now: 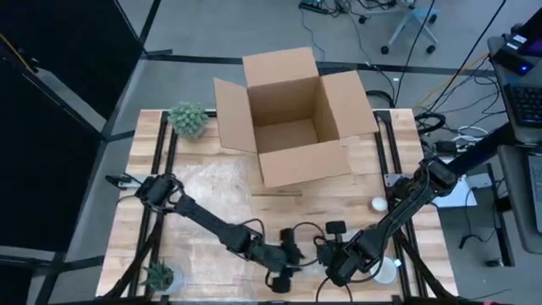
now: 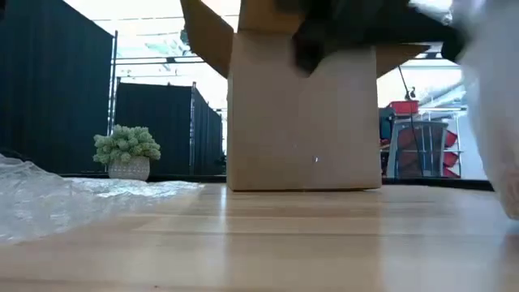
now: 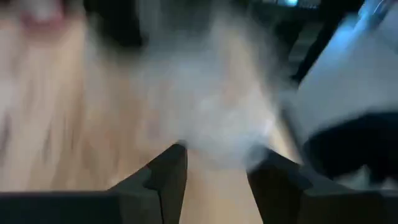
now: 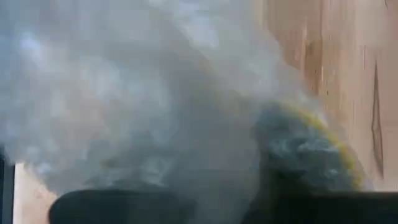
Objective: Wrap mug
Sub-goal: Wrap the orange mug with bubble wrap
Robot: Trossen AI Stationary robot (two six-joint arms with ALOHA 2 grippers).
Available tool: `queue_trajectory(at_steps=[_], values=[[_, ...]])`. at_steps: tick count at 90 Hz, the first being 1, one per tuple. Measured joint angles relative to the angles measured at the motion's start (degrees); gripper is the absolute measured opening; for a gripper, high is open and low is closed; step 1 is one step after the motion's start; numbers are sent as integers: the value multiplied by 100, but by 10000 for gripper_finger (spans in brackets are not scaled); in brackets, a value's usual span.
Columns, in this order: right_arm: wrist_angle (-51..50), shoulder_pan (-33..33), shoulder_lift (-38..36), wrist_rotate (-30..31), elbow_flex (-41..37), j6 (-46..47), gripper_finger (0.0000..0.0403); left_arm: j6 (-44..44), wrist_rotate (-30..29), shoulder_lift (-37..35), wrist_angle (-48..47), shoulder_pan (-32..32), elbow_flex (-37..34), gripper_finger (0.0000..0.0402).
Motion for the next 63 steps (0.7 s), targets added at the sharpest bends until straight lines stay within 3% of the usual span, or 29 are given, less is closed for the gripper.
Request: queue_trajectory(at_steps=[22, 63], values=[[32, -13, 2, 2, -2, 2, 12, 200, 501, 27, 606, 324, 32, 146], [200, -189, 9, -41, -11, -48, 12, 348, 533, 418, 1228, 458, 64, 146]])
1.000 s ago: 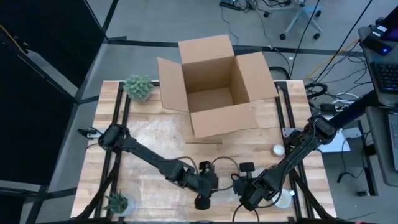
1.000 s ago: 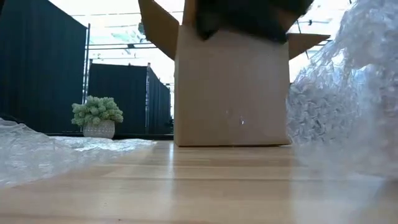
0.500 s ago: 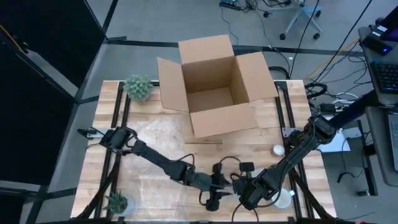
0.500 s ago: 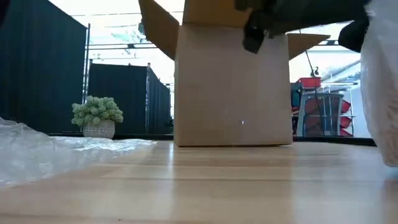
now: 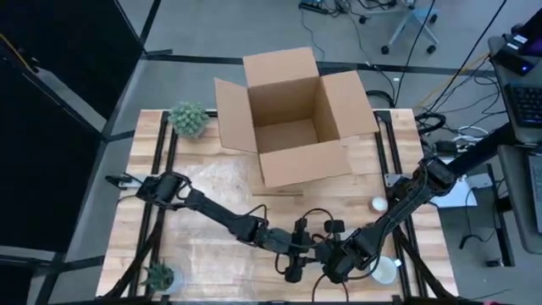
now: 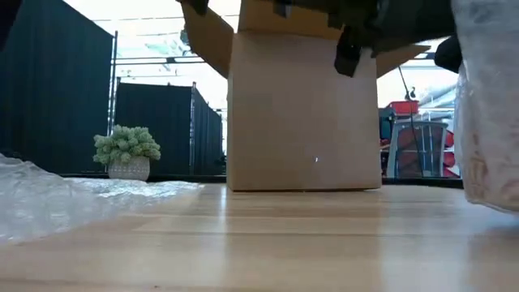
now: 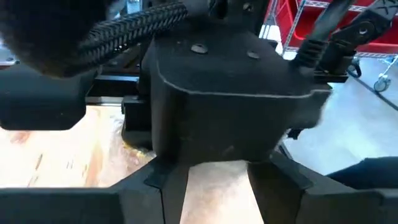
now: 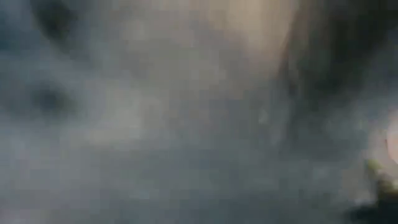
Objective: Wrap mug
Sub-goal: Wrap the orange mug with bubble wrap
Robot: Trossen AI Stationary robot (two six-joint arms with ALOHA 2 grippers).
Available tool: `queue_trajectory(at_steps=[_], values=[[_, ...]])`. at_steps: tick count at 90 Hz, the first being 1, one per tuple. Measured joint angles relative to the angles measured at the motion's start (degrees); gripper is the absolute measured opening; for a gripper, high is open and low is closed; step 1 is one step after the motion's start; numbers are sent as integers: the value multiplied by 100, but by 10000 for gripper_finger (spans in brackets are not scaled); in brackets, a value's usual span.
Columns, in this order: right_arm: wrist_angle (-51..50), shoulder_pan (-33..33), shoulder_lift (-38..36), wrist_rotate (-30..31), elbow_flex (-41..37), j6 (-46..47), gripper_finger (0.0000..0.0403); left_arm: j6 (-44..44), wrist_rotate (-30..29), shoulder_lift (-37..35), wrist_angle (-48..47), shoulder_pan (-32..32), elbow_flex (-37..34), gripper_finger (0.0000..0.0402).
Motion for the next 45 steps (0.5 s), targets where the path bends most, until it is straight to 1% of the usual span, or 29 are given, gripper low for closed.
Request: queue_trajectory(at_steps=[26, 37, 45], values=[[107, -114, -9, -122, 9, 28, 12, -9, -6, 68, -283, -2, 15, 146], [179, -123, -9, -106, 11, 24, 12, -47, 45, -114, -484, -37, -2, 146], [231, -133, -9, -117, 20, 30, 12, 0, 43, -315, -880, -74, -10, 146]])
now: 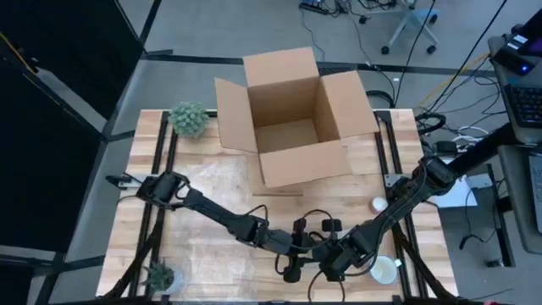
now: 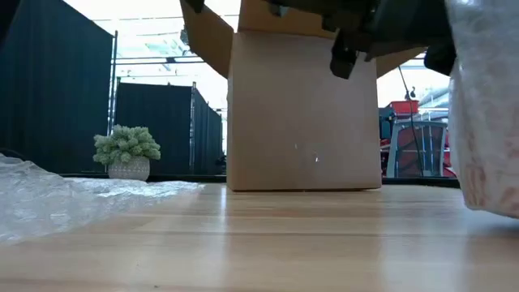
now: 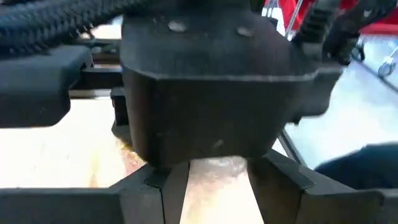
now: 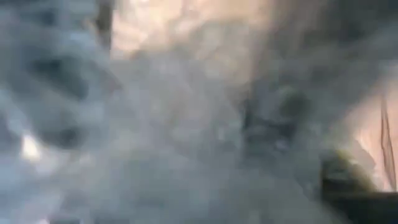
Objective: Wrap mug
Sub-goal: Wrap the orange mug with bubble wrap
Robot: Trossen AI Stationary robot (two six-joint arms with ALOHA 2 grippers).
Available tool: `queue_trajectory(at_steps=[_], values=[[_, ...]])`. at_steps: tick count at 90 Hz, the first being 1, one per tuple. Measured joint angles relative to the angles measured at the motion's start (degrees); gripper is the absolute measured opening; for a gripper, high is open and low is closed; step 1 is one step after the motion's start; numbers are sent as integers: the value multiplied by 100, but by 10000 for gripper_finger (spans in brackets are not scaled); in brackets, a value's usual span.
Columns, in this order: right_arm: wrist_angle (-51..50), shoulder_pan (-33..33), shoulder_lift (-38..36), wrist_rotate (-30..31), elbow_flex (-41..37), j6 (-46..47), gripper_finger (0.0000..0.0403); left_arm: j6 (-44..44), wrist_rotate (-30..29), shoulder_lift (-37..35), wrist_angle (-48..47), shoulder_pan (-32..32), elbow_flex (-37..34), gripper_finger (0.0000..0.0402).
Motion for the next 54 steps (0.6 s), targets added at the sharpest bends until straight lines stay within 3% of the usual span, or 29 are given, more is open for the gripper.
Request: queue_trajectory(at_steps=[14, 54], values=[[7, -3, 0, -20, -1, -21, 12, -16, -59, -262, -444, -37, -14, 146], [-8, 0, 0, -96, -9, -105, 12, 8, -180, -223, -20, -56, -23, 146]])
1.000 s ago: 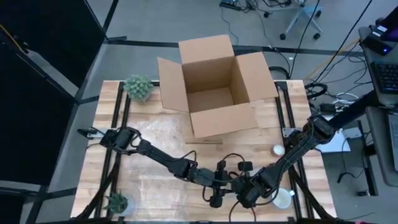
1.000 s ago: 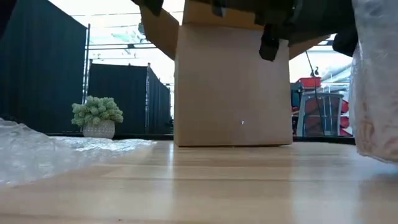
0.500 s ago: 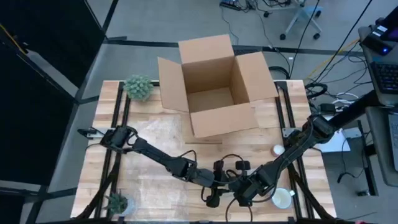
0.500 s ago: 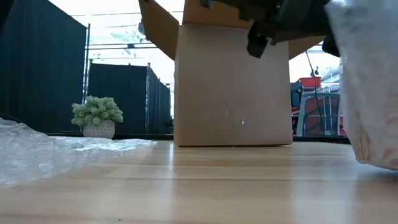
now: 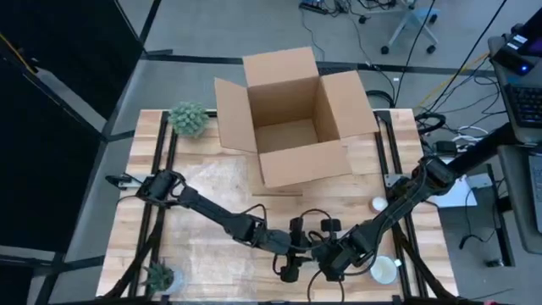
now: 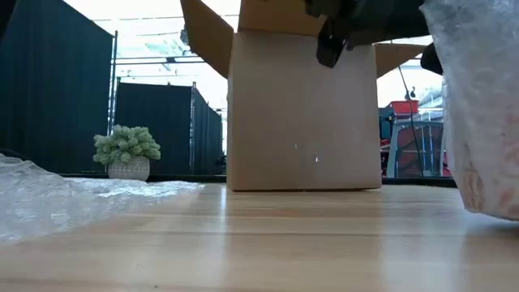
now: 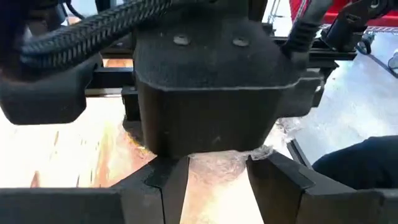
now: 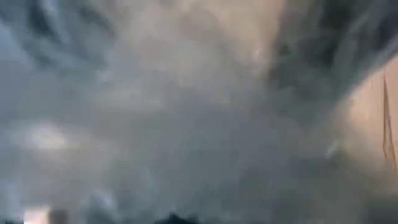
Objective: Wrap mug
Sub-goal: Wrap the orange mug with bubble wrap
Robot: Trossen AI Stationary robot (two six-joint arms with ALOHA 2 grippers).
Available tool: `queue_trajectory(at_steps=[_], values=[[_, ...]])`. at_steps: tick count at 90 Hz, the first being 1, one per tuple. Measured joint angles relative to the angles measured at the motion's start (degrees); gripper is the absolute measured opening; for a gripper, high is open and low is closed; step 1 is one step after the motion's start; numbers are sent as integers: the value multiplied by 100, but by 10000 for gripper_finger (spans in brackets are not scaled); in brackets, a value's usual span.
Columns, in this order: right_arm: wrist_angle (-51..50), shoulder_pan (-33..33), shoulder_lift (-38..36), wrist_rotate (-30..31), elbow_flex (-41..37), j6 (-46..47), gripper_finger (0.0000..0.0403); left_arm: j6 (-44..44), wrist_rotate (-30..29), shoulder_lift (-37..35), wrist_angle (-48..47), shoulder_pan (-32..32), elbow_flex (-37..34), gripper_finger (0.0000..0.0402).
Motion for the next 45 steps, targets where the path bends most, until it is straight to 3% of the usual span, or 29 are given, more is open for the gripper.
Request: queue_trajectory(at_steps=[45], values=[[-41, -36, 12, -67, 112, 18, 12, -9, -361, 547, 559, 108, 53, 146]])
